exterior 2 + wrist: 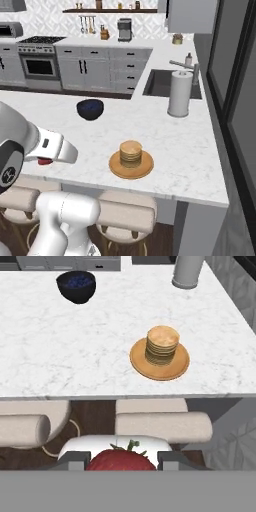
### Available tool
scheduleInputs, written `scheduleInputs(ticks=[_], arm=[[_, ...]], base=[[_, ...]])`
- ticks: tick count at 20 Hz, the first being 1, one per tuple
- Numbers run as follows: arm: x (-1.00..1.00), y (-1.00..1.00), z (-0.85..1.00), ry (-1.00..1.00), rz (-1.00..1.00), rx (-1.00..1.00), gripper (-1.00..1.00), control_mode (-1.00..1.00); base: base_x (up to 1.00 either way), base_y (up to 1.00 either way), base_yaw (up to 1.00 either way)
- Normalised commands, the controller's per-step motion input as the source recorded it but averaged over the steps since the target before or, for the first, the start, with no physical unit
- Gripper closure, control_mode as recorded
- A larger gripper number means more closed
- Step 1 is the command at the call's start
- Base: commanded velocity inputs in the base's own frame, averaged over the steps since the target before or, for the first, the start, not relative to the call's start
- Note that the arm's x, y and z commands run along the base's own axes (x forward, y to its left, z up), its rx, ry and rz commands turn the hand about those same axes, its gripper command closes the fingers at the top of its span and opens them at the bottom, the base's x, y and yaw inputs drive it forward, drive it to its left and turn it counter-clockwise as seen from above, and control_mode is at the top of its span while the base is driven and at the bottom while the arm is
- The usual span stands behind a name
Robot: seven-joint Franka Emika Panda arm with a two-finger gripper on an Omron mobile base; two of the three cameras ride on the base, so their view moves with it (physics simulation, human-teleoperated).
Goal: Take the strawberry from the fridge and place it on top of the pancake, located on the dining counter.
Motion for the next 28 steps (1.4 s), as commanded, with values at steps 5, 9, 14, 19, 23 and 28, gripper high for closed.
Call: scheduleInputs(ticks=[5,9,14,19,23,28], arm=[[0.15,0.0,0.0,0.02,-0.03,0.0,1.0,-1.0],[0.73,-0.23,0.0,0.14,-0.05,0.01,1.0,-1.0],[0.6,-0.86,-0.07,0.13,0.0,0.07,1.0,-1.0],[0.47,-0.46,-0.45,0.02,0.0,0.01,1.0,-1.0],[0.53,-0.25,-0.4,0.0,0.0,0.0,1.0,-1.0],[0.61,-0.03,-0.22,0.01,-0.01,0.0,1.0,-1.0]], base=[[0.41,0.0,-0.18],[0.0,0.0,0.0],[0.0,0.0,0.0],[0.0,0.0,0.0],[0.0,0.0,0.0],[0.0,0.0,0.0]])
